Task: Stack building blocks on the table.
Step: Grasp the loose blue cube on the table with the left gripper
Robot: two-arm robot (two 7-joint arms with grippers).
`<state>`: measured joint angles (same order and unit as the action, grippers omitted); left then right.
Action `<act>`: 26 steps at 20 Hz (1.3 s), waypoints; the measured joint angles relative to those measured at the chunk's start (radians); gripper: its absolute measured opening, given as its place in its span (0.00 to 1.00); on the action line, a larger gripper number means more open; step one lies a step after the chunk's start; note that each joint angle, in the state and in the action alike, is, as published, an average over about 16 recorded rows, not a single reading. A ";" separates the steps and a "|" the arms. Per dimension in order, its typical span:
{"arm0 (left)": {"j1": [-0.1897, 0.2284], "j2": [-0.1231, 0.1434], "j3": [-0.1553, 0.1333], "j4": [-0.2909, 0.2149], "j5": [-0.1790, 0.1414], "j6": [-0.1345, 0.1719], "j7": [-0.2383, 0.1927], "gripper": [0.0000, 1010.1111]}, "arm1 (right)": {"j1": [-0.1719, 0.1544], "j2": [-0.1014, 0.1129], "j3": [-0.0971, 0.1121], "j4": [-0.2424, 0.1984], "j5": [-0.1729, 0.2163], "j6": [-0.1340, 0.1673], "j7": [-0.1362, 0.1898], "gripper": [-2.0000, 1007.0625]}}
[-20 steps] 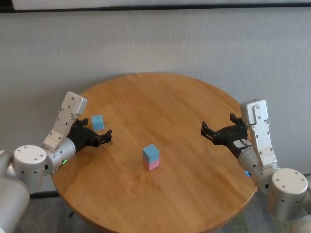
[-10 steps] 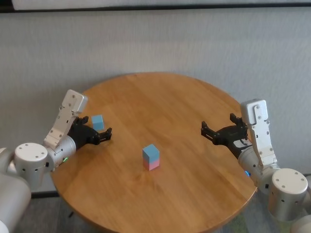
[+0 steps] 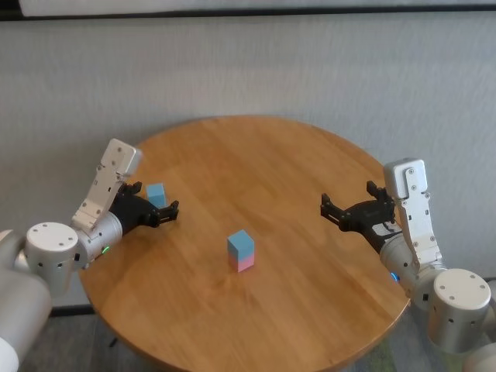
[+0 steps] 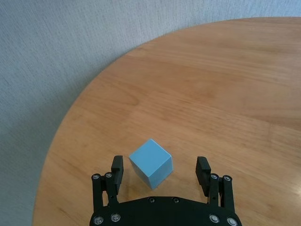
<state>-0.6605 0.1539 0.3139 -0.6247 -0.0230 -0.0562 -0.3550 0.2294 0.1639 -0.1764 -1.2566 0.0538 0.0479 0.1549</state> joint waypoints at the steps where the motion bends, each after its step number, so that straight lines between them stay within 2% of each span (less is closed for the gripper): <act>1: -0.004 -0.002 0.000 0.008 0.001 -0.003 0.000 0.99 | 0.000 0.000 0.000 0.000 0.000 0.000 0.000 1.00; 14: -0.036 -0.017 -0.008 0.083 0.006 -0.041 -0.003 0.96 | 0.000 0.000 0.000 0.000 0.000 0.000 0.000 1.00; 20: -0.047 -0.022 -0.011 0.107 0.011 -0.055 -0.005 0.86 | 0.000 0.000 0.000 0.000 0.000 0.000 0.000 1.00; 26: -0.058 -0.027 -0.014 0.132 0.016 -0.069 -0.008 0.69 | 0.000 0.000 0.000 0.000 0.000 0.000 0.000 1.00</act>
<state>-0.7184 0.1273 0.3000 -0.4930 -0.0074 -0.1248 -0.3629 0.2294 0.1639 -0.1765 -1.2566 0.0539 0.0480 0.1549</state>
